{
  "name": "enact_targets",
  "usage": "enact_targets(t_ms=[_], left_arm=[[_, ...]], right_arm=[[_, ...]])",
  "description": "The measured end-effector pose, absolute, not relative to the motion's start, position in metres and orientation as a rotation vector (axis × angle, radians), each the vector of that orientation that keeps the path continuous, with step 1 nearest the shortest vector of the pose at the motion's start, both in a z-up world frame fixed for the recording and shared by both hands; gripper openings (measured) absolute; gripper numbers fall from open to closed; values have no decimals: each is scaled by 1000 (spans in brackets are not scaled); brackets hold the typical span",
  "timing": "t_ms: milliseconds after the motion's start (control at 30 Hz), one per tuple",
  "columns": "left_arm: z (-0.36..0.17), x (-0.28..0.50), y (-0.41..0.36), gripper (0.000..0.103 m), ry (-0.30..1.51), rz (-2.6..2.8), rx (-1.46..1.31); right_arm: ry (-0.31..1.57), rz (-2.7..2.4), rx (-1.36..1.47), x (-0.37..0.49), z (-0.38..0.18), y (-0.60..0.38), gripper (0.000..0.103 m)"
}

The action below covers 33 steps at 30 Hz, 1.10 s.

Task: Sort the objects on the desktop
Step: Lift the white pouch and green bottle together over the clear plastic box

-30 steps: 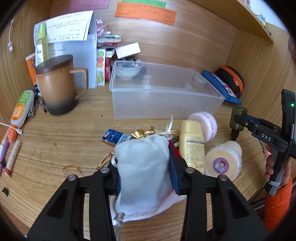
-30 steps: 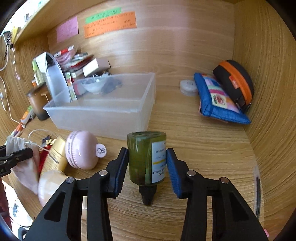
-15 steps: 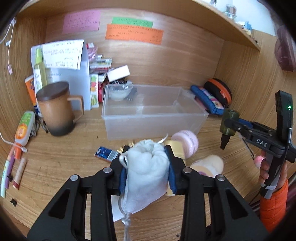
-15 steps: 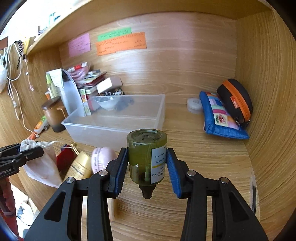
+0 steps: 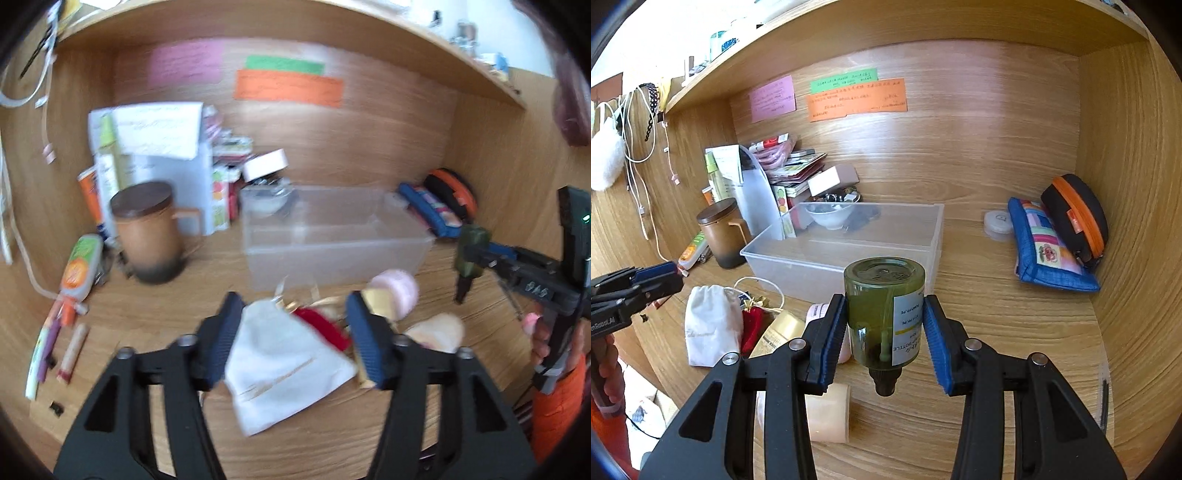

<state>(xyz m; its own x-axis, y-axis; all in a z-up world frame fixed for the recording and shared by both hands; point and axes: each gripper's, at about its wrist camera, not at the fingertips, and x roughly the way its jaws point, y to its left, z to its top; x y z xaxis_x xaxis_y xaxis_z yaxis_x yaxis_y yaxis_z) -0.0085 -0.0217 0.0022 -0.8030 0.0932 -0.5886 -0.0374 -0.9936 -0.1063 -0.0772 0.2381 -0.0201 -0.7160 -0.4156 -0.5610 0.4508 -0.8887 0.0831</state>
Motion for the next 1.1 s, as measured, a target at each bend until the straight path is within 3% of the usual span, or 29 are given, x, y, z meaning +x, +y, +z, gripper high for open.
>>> enact_targets(t_ms=[133,433,533,567,667,1100], left_arm=[[-27,-19,-40,72,-224,2877,-1108],[-77,-58,-51,71,-365,2740,-1292],[-75,-63,-43,44,-332,2740,-1253],[-70,-62,-38,31,-274,2776,-1222],[-56,-57,-26,13,-198,2780,-1138],[0,-48,0,10,-103,2774,-929]], right_arm=[[73,-2517,825,-79,-24,232,38],[100,-2501,816,-70,-26,222,38],[101,-2499,819,-70,-25,221,38],[103,-2498,819,-69,-25,221,38],[117,-2498,817,-69,-24,219,39],[130,-2474,793,-66,-17,207,38]])
